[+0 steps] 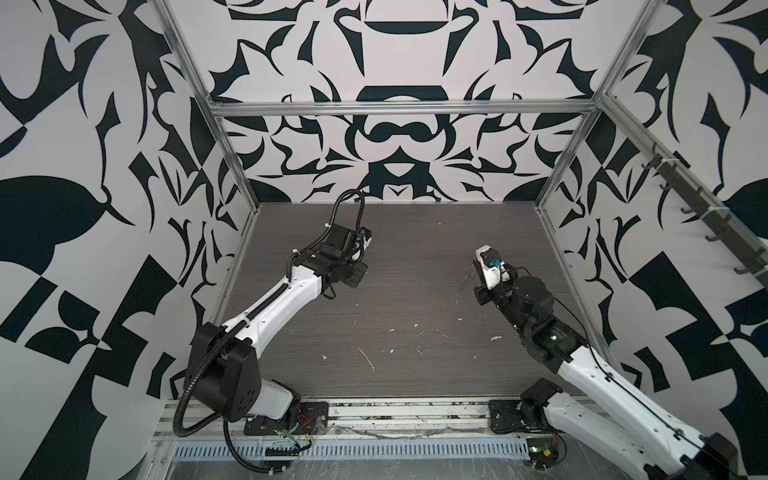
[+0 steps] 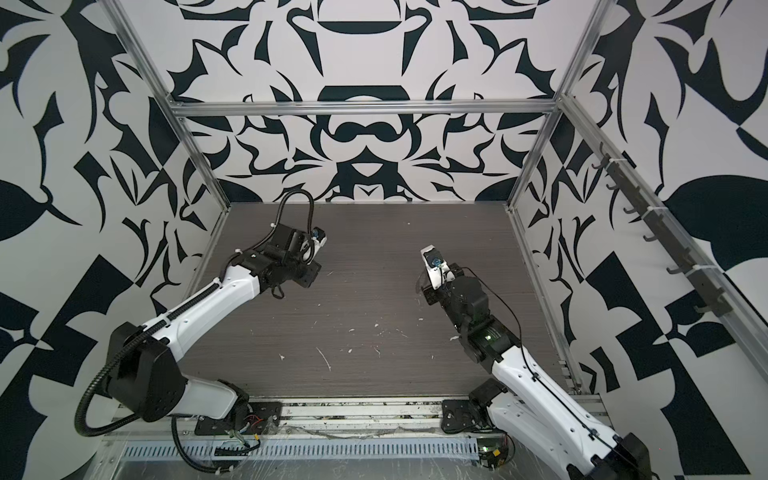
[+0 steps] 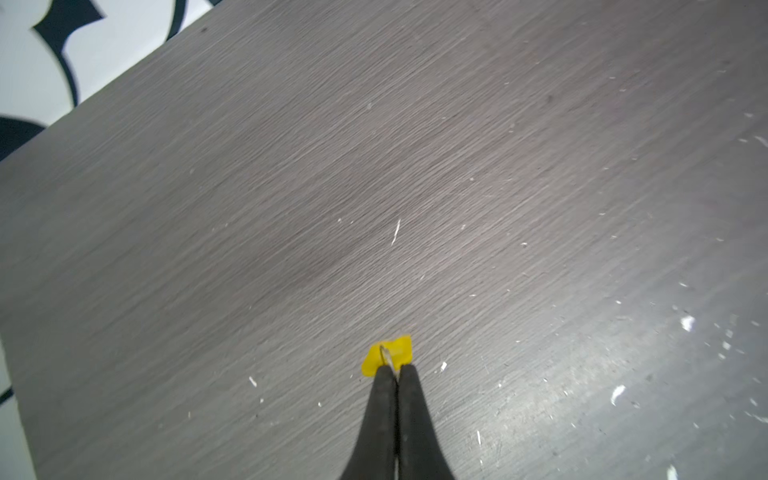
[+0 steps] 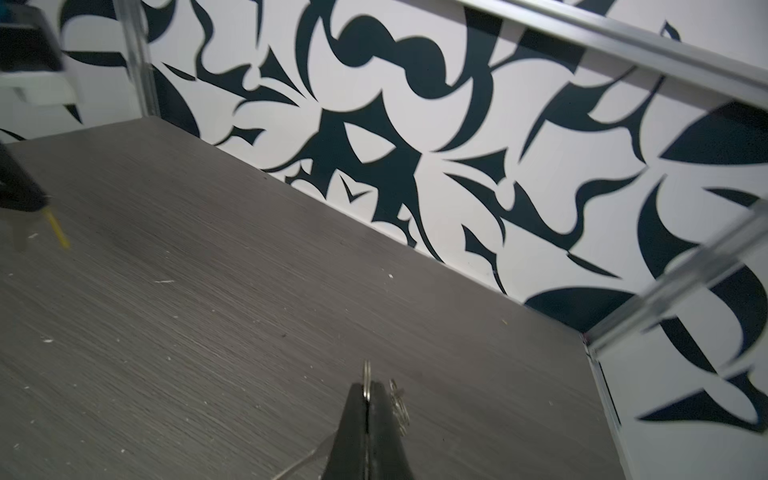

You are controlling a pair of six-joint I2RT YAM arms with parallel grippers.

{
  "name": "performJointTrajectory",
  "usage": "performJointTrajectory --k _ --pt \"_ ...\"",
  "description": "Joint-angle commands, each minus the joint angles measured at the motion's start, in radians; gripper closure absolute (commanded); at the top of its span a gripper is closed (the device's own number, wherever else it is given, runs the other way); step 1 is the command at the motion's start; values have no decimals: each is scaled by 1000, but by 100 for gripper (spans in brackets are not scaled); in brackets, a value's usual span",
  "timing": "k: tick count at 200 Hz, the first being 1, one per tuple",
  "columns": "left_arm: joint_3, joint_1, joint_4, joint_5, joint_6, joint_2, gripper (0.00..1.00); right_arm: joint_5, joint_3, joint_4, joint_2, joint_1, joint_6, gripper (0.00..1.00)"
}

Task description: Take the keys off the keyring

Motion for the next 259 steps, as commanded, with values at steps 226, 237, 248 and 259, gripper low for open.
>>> performJointTrajectory --k 226,237,248,259 --pt "144 9 -83 -27 -320 418 100 101 389 -277 769 -148 100 100" --pt "180 17 -100 -21 -307 468 100 72 406 -275 808 -168 97 100" --pt "206 24 -108 -24 -298 507 100 60 425 -275 839 -180 98 100" --pt "224 33 -106 -26 -297 537 100 49 446 -286 871 -186 98 100"
